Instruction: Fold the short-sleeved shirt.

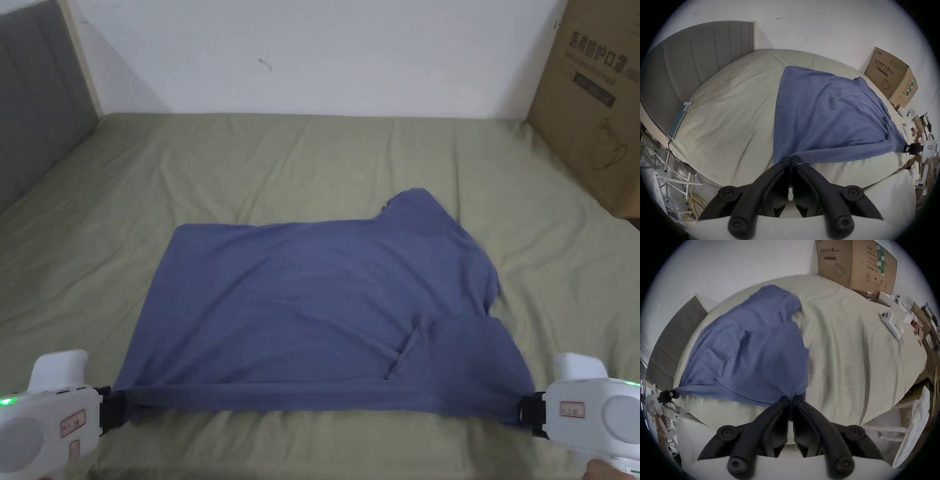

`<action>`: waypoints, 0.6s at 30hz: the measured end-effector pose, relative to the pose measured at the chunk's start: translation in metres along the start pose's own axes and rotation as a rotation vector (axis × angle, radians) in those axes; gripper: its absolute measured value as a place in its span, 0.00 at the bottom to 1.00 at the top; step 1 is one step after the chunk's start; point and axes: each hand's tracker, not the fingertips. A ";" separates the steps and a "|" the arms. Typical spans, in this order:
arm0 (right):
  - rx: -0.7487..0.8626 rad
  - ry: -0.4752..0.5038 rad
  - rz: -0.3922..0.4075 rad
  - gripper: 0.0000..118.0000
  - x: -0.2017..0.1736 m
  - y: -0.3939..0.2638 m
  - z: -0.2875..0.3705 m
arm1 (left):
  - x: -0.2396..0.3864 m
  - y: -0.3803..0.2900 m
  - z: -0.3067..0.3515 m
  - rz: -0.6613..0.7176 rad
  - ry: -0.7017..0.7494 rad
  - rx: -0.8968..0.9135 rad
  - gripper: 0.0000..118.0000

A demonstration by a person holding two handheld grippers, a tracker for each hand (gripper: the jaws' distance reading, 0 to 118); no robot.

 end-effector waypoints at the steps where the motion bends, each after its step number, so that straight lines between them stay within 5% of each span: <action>1: 0.004 0.014 0.001 0.03 0.000 0.004 0.004 | 0.001 0.001 0.001 -0.009 0.002 0.000 0.01; 12: 0.078 0.062 -0.058 0.03 -0.007 0.105 0.022 | 0.001 0.089 -0.011 0.023 -0.012 0.071 0.01; 18: -0.032 -0.046 0.040 0.03 -0.029 0.161 -0.038 | 0.018 0.142 -0.077 -0.015 0.070 0.021 0.01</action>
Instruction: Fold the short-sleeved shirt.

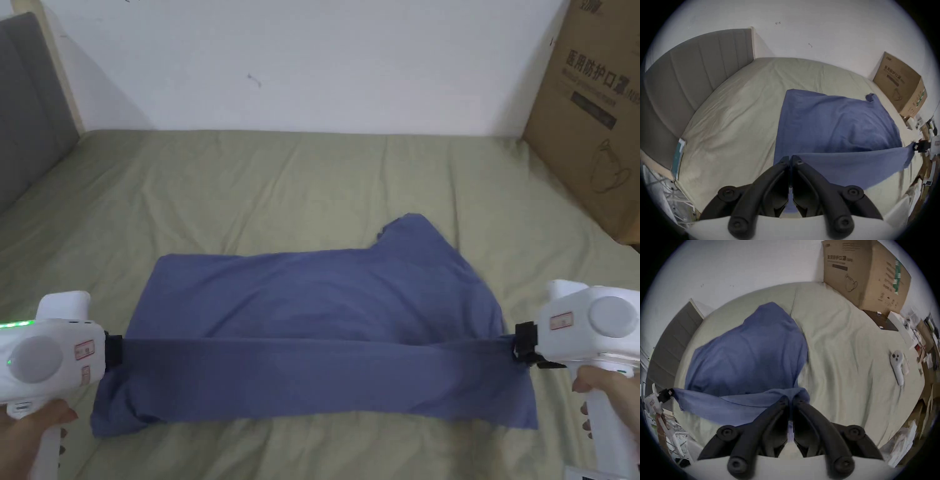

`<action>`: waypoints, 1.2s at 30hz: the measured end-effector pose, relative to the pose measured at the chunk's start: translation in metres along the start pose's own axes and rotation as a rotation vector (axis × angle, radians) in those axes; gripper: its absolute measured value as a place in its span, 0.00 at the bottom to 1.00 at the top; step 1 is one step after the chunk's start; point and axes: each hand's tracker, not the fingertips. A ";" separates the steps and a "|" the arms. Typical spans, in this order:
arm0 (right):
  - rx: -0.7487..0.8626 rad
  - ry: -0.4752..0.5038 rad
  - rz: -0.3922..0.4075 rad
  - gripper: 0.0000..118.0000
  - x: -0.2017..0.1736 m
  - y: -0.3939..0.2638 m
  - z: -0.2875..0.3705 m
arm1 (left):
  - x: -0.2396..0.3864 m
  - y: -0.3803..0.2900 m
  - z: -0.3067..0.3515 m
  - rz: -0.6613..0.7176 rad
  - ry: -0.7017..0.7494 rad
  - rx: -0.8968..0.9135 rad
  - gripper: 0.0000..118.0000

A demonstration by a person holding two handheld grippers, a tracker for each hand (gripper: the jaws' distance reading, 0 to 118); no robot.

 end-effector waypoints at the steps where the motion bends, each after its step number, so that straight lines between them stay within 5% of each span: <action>1: -0.001 -0.003 -0.010 0.03 -0.003 0.007 -0.011 | 0.002 0.005 -0.014 -0.024 0.018 -0.017 0.01; 3: -0.033 0.004 -0.040 0.05 -0.005 0.016 -0.032 | 0.005 0.011 -0.037 -0.040 0.015 -0.033 0.04; 4: -0.041 -0.002 -0.043 0.22 -0.006 0.019 -0.039 | 0.006 0.011 -0.045 -0.045 0.022 -0.054 0.20; 6: -0.070 -0.060 0.000 0.61 0.003 0.024 -0.060 | 0.005 0.010 -0.055 -0.042 0.020 -0.078 0.69; 7: -0.072 -0.061 0.014 0.63 0.004 0.023 -0.061 | 0.003 0.008 -0.056 -0.042 0.019 -0.087 0.89; 8: -0.061 -0.056 0.023 0.62 0.005 0.020 -0.060 | 0.001 0.006 -0.055 -0.041 0.021 -0.091 0.93; 10: -0.051 -0.050 0.012 0.62 0.010 0.014 -0.052 | -0.003 -0.001 -0.043 -0.037 0.023 -0.065 0.92; 12: -0.025 -0.026 0.009 0.50 0.016 0.006 -0.040 | -0.008 -0.007 -0.026 -0.026 0.004 -0.062 0.88; 13: -0.002 -0.003 0.009 0.35 0.018 0.002 -0.034 | -0.010 -0.012 -0.015 -0.008 -0.047 -0.062 0.74; 15: 0.013 0.058 -0.004 0.04 0.026 -0.011 -0.021 | -0.015 -0.024 0.010 0.018 -0.139 -0.031 0.26; 16: 0.014 0.055 -0.008 0.00 0.028 -0.017 -0.017 | -0.015 -0.030 0.018 0.021 -0.135 -0.023 0.01; 22: 0.041 0.075 -0.042 0.00 0.031 -0.067 0.008 | -0.020 -0.072 0.040 0.054 -0.079 -0.006 0.02; 23: 0.040 0.085 -0.057 0.00 0.032 -0.072 0.009 | -0.023 -0.074 0.039 0.094 -0.081 0.011 0.14; 25: 0.034 0.093 -0.070 0.00 0.034 -0.079 0.006 | -0.026 -0.075 0.031 0.131 -0.074 0.017 0.64; 26: 0.027 0.087 -0.081 0.00 0.035 -0.082 0.003 | -0.028 -0.073 0.025 0.137 -0.076 0.004 0.73; 32: 0.004 0.094 -0.123 0.00 0.033 -0.096 0.000 | -0.020 -0.070 -0.021 0.100 -0.093 -0.089 0.66; 33: 0.002 0.092 -0.126 0.00 0.032 -0.096 -0.001 | -0.021 -0.072 -0.031 0.101 -0.101 -0.107 0.47; 34: -0.002 0.090 -0.129 0.00 0.032 -0.097 -0.002 | -0.021 -0.074 -0.039 0.102 -0.094 -0.147 0.06; 36: -0.020 0.096 -0.142 0.02 0.034 -0.098 -0.008 | -0.018 -0.076 -0.035 0.102 -0.099 -0.091 0.05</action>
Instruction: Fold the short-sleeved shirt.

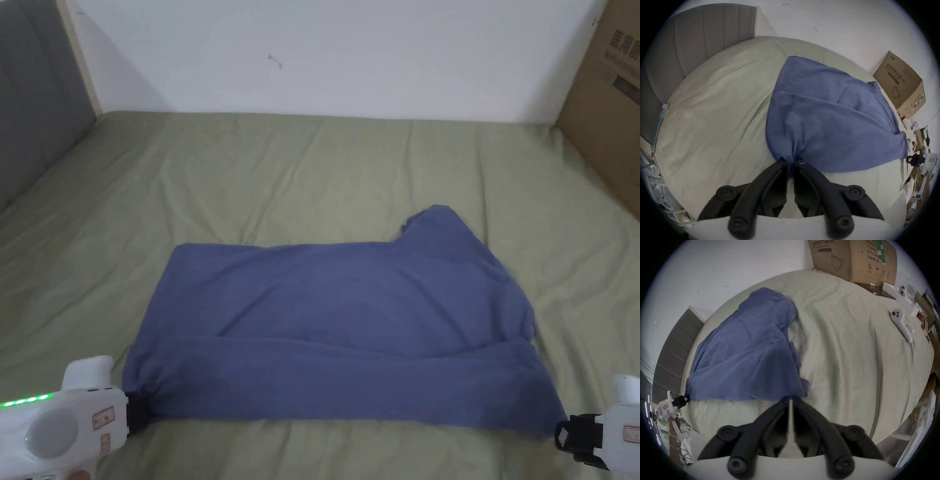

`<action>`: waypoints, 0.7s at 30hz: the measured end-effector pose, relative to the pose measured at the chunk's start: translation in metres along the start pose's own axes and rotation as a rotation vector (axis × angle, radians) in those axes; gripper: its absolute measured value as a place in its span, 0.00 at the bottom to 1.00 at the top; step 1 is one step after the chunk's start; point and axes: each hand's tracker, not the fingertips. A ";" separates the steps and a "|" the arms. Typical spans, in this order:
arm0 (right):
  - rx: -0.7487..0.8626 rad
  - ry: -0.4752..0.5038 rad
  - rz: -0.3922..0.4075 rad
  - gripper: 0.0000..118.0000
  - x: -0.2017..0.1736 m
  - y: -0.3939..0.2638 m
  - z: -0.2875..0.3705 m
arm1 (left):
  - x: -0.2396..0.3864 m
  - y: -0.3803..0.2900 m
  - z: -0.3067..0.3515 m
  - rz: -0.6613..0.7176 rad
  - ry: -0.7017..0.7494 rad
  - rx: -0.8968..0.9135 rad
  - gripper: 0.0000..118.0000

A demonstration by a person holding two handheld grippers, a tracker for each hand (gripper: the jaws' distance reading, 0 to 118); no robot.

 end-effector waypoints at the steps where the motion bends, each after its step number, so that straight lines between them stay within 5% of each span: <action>1: -0.030 0.000 -0.024 0.19 0.003 0.002 -0.003 | 0.002 0.006 0.004 -0.025 0.009 -0.032 0.05; 3: -0.018 0.022 -0.012 0.62 0.003 0.003 -0.003 | 0.005 0.008 0.011 -0.084 0.016 0.009 0.05; 4: -0.008 0.027 -0.001 0.70 0.002 0.004 -0.003 | 0.008 0.007 0.018 -0.079 0.014 -0.002 0.05; 7: 0.023 0.006 0.018 0.69 0.002 0.017 -0.013 | 0.011 0.008 0.022 -0.091 0.016 -0.005 0.05; 9: 0.012 0.007 0.029 0.67 0.001 0.023 -0.025 | 0.012 0.008 0.021 -0.096 0.019 -0.006 0.05; 10: -0.009 0.015 0.038 0.50 -0.002 0.025 -0.032 | 0.014 0.009 0.021 -0.101 0.023 -0.007 0.05; 11: -0.029 0.007 0.047 0.20 -0.003 0.025 -0.041 | 0.015 0.009 0.021 -0.110 0.027 -0.008 0.05; 12: -0.046 -0.006 0.057 0.10 -0.004 0.024 -0.050 | 0.014 0.010 0.019 -0.115 0.031 -0.012 0.05; 14: -0.046 -0.012 0.058 0.10 -0.012 0.017 -0.055 | 0.015 0.010 0.020 -0.114 0.028 -0.015 0.05; 17: -0.019 -0.054 0.176 0.10 -0.019 0.020 -0.039 | 0.013 0.014 0.024 -0.125 0.029 -0.010 0.05; 21: -0.002 -0.011 0.178 0.10 -0.017 0.025 -0.012 | 0.013 0.018 0.042 -0.123 0.002 0.004 0.05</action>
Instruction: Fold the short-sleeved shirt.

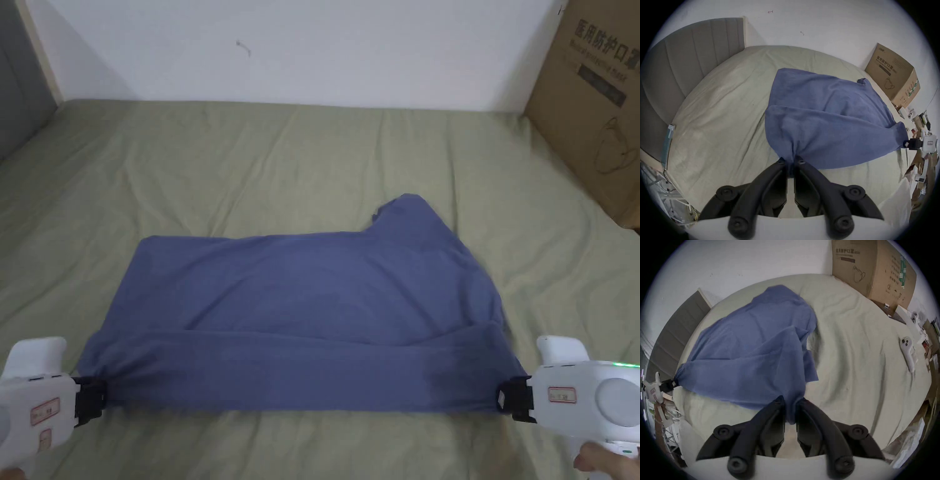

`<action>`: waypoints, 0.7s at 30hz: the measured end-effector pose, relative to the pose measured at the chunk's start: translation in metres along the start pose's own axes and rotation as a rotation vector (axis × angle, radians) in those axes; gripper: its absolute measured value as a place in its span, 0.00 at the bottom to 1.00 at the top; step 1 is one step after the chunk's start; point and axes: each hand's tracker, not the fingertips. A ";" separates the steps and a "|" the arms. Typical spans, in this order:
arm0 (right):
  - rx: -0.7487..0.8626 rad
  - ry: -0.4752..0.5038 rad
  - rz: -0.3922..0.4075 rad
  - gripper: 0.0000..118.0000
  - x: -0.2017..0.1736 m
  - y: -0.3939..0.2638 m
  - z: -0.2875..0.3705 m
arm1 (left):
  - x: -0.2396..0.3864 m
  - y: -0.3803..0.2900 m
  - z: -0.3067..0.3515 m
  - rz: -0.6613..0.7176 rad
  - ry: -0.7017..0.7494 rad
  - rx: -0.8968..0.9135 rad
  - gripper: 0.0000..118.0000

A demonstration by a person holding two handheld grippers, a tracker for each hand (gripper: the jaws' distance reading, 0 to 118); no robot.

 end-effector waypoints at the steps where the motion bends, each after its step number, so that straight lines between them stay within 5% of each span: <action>1: 0.016 0.004 -0.001 0.10 -0.001 0.001 0.009 | 0.001 0.000 0.006 -0.006 0.000 0.016 0.05; 6: 0.022 0.000 0.052 0.10 -0.001 -0.013 0.044 | 0.006 -0.010 0.037 -0.072 0.006 0.027 0.05; 15: -0.098 0.031 -0.025 0.11 0.016 -0.111 0.046 | -0.012 -0.082 0.045 -0.081 -0.007 -0.081 0.07; 16: -0.091 0.052 -0.061 0.23 0.017 -0.115 0.043 | -0.014 -0.087 0.040 -0.074 -0.016 -0.087 0.22; 18: -0.079 0.030 -0.100 0.65 0.016 -0.115 0.044 | -0.017 -0.089 0.037 -0.043 -0.004 -0.135 0.63; 19: -0.068 0.019 -0.092 0.72 0.016 -0.113 0.046 | -0.015 -0.088 0.039 -0.032 0.012 -0.140 0.79; 21: -0.042 0.002 -0.081 0.72 0.014 -0.104 0.053 | -0.016 -0.084 0.046 -0.028 0.004 -0.126 0.81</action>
